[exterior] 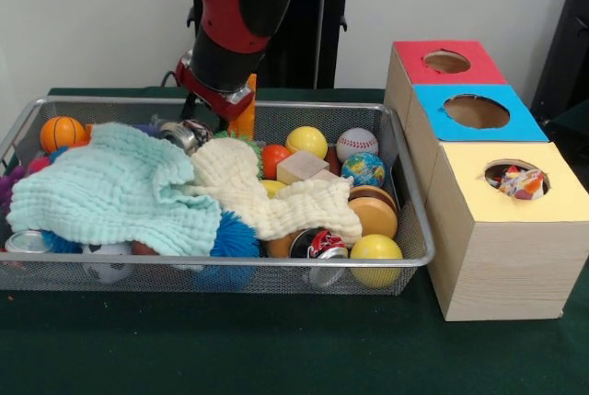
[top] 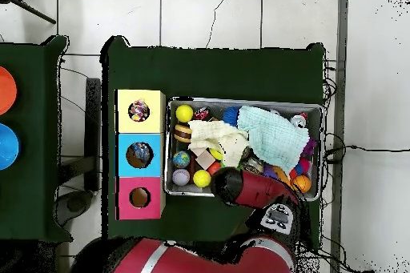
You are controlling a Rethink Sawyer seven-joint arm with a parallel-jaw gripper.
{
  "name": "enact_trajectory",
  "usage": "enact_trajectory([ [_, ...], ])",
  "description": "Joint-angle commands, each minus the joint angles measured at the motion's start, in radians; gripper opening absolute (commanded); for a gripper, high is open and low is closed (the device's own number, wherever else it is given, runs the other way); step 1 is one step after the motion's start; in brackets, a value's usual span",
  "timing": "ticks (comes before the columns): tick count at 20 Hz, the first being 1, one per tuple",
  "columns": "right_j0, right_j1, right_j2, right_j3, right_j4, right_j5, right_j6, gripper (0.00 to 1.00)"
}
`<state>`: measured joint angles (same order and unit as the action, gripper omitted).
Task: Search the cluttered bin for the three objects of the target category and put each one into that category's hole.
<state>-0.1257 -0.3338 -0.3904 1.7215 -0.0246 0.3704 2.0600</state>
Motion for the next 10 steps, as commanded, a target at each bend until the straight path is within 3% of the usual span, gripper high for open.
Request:
enact_trajectory([
  [1, 0.007, -0.042, 0.101, 0.034, -0.028, -0.026, 0.076, 1.00],
  [5, 0.075, -0.116, 0.055, 0.041, -0.017, 0.038, 0.100, 1.00],
  [10, 0.062, -0.061, 0.064, 0.003, -0.009, 0.019, 0.102, 1.00],
])
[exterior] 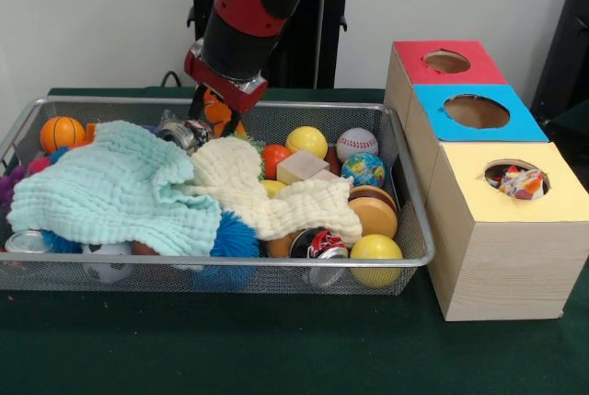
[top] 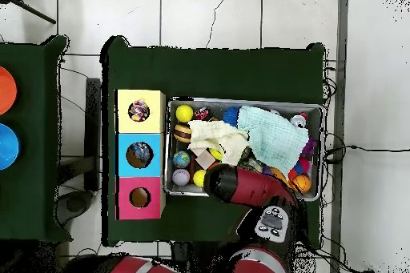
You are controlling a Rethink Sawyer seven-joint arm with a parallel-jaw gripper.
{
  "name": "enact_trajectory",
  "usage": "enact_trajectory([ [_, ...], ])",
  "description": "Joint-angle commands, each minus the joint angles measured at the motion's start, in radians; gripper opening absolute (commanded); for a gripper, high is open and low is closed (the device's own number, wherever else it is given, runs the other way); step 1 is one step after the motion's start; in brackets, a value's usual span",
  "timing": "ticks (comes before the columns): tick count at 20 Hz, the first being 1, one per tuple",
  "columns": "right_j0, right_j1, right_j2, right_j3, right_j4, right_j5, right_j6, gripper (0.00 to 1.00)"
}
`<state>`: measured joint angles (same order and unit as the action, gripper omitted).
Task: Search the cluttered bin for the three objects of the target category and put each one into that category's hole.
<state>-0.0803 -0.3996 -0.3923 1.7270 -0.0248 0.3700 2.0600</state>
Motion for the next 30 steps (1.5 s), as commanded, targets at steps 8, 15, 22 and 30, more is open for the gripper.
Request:
enact_trajectory([
  [8, 0.014, 0.086, 0.060, -0.054, 0.004, -0.034, 0.127, 1.00],
  [15, 0.023, 0.062, 0.056, -0.018, 0.030, 0.077, 0.138, 1.00],
  [22, 0.012, 0.060, 0.050, -0.016, 0.023, 0.143, 0.115, 1.00],
  [30, 0.014, 0.105, -0.008, -0.075, -0.019, 0.181, 0.085, 1.00],
])
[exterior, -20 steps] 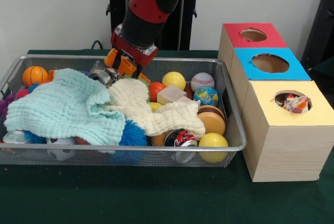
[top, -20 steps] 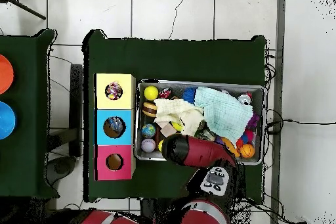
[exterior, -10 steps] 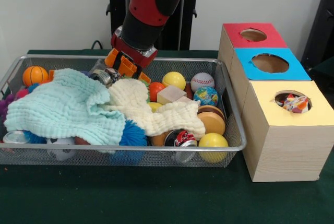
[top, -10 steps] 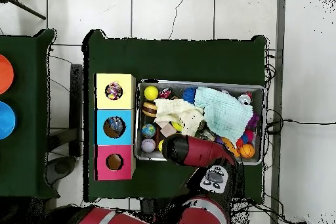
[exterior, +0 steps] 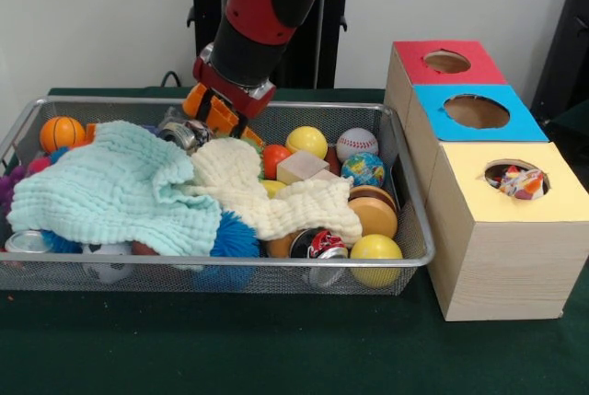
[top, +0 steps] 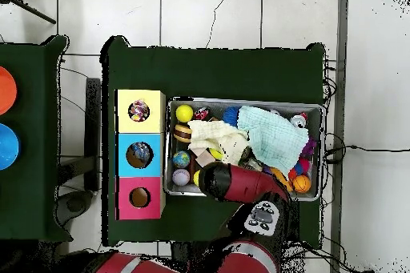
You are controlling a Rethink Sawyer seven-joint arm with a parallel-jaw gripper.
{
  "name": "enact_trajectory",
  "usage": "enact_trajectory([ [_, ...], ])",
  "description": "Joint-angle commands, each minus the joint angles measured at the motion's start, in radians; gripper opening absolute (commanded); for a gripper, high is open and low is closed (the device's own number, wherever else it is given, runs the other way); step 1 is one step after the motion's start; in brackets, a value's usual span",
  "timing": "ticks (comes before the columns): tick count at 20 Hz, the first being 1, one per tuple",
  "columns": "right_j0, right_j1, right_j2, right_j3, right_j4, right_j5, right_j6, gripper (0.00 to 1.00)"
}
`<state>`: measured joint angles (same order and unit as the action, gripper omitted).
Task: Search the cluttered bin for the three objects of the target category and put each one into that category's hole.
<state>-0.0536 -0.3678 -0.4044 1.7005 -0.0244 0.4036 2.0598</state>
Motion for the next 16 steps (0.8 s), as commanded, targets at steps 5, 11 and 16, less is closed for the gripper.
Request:
enact_trajectory([
  [5, -0.074, 0.075, 0.063, -0.063, -0.087, -0.193, 0.049, 1.00],
  [11, -0.082, 0.071, 0.089, -0.051, -0.082, -0.195, 0.067, 1.00],
  [16, -0.098, 0.098, 0.085, -0.052, -0.073, -0.130, 0.058, 1.00],
])
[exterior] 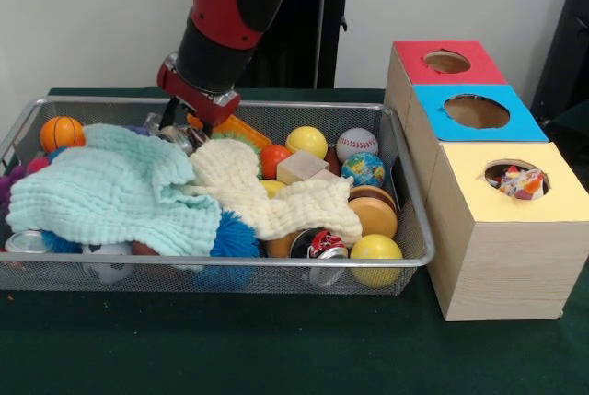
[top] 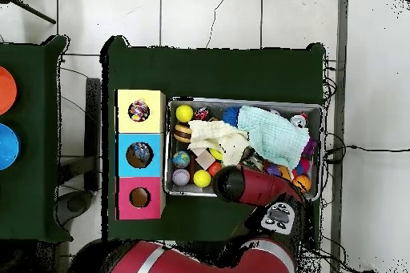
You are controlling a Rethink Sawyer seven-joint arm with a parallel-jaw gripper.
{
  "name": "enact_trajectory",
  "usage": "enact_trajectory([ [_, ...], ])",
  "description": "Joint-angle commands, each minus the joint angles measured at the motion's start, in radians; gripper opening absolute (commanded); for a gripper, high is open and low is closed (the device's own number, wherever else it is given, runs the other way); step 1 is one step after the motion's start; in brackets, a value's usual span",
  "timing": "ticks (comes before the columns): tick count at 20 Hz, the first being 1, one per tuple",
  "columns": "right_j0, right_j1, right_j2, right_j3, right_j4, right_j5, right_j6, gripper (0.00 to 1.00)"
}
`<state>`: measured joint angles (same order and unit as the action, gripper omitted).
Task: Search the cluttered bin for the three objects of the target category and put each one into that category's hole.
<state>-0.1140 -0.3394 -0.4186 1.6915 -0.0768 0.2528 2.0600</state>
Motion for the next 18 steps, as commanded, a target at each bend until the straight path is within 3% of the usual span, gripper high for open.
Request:
enact_trajectory([
  [1, -0.040, 0.080, 0.097, -0.050, -0.021, 0.027, 0.056, 1.00],
  [5, -0.057, 0.100, 0.109, -0.050, -0.006, 0.064, 0.056, 1.00],
  [18, 0.055, 0.101, 0.006, -0.054, 0.062, 0.257, 0.159, 1.00],
])
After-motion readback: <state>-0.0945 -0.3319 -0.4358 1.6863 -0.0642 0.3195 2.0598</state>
